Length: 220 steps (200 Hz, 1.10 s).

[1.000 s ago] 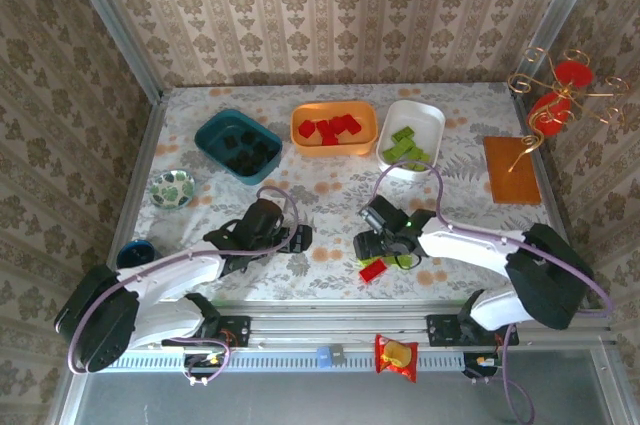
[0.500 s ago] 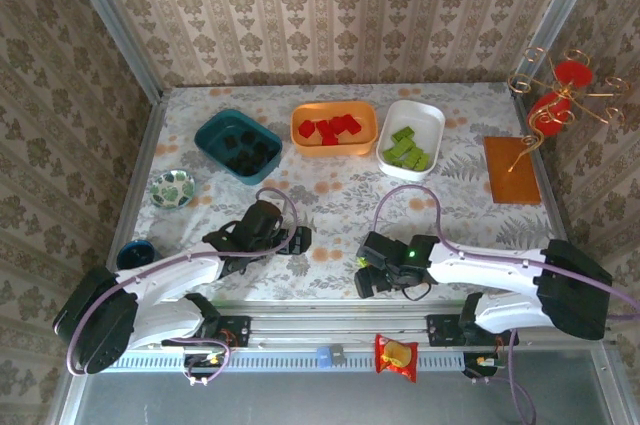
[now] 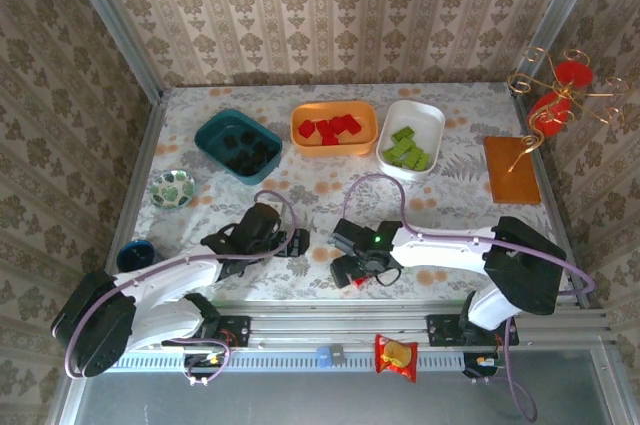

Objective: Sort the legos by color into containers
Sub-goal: Pick up the lego from the bottom-center of the table.

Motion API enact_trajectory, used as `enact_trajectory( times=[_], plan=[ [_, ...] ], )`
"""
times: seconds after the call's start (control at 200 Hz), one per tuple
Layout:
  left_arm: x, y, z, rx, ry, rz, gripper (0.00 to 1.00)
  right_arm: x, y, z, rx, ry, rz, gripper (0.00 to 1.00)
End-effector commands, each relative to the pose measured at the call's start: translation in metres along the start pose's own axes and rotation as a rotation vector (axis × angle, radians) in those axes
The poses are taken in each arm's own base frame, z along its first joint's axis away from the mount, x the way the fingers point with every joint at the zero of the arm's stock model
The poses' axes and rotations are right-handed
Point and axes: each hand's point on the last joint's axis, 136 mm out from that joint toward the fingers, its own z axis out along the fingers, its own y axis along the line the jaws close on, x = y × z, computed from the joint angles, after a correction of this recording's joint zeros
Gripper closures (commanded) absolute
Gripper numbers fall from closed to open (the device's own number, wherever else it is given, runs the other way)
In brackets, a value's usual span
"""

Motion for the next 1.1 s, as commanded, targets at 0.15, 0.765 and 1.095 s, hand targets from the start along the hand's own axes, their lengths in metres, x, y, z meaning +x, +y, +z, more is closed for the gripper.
enact_trajectory(
  times=[0.15, 0.765, 1.095],
  plan=[
    [0.004, 0.008, -0.002, -0.023, 0.003, -0.017, 0.0, 0.004, -0.009, 0.006, 0.077, 0.035, -0.085, 0.1],
    [0.001, 0.009, -0.001, -0.02, 0.006, -0.031, 0.0, 0.038, -0.023, 0.016, 0.179, 0.083, -0.221, 0.29],
    [-0.004, 0.007, -0.005, -0.015, -0.01, -0.028, 0.0, -0.051, -0.004, -0.06, 0.053, -0.23, -0.205, 0.46]
  ],
)
